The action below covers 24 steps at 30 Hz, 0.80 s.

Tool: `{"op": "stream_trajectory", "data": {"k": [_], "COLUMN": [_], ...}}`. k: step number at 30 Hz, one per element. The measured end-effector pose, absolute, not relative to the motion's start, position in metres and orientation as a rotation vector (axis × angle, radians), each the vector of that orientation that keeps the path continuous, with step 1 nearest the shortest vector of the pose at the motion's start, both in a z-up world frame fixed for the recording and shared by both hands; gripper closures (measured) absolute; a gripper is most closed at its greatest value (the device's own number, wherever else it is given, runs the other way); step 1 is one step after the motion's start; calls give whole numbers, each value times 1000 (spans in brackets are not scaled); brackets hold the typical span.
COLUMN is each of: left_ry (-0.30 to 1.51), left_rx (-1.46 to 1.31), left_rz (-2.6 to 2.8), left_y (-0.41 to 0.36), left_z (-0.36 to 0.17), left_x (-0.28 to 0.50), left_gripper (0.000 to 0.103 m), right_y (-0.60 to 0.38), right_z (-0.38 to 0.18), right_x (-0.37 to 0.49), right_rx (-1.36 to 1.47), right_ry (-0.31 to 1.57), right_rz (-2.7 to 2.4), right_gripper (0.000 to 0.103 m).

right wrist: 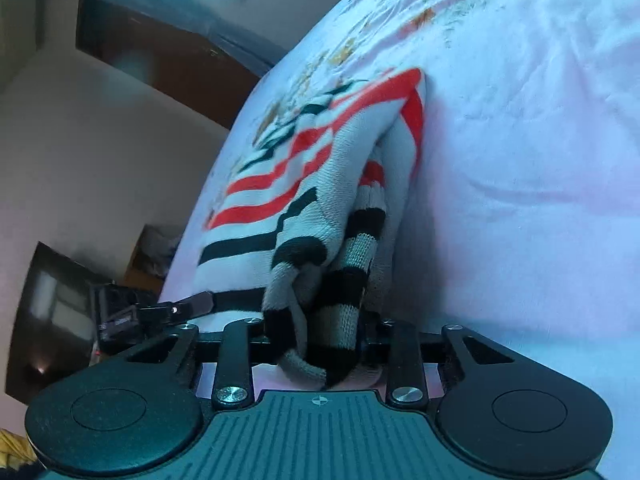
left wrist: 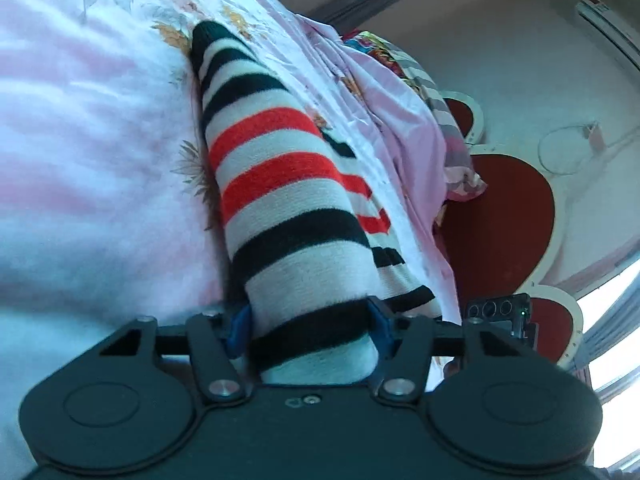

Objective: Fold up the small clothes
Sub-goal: 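Set the folded sweater down on the sheet and open both grippers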

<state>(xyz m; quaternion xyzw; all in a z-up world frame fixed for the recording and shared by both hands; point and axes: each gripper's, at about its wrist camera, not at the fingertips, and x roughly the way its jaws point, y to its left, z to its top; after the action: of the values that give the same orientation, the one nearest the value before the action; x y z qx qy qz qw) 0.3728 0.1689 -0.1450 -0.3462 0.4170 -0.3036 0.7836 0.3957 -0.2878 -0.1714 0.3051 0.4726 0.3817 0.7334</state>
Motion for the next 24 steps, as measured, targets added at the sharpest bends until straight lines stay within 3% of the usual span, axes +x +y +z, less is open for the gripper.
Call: {"op": "stream_trajectory", "data": {"k": [3,5,6,7,8,9,10,13,19,24], "left_ry": [952,921,906,888,862,826,788,690,476,449], "left_rx": [-684,-621,-583,-501,-401,-292,-199,-115,-31,-9], "left_rz": [-631,-577,-530,-462,-381,-294,-242,-189,-36,-35], "left_y": [167,161,157,151,143,133,123,97,61,47], "left_z": [-149,-141,-134,-121,-106,-91,-77,-40,17,36], "left_x": [362,350,341,328,313,294,273,215,101,59], "left_gripper": [46,41,29,14,8,1,1,1,1,1], "right_y": [-290,-302,-307,-312,-317,-320,-311,-304,-258,-242], "right_z": [-180,-182,-178,-172,-160,-143,-123,-76,-22,-10], "right_x": [380,369,365,357,344,325,305,239,116,65], "right_rx": [655,707,709,699,666,593,520,353,187,176], "right_ry": [1096,1070,1057,1037,999,937,871,710,498,486], "right_rz": [779,735,715,679,642,594,567,528,346,286], "right_gripper": [71,59,55,42,31,14,8,0,0,0]}}
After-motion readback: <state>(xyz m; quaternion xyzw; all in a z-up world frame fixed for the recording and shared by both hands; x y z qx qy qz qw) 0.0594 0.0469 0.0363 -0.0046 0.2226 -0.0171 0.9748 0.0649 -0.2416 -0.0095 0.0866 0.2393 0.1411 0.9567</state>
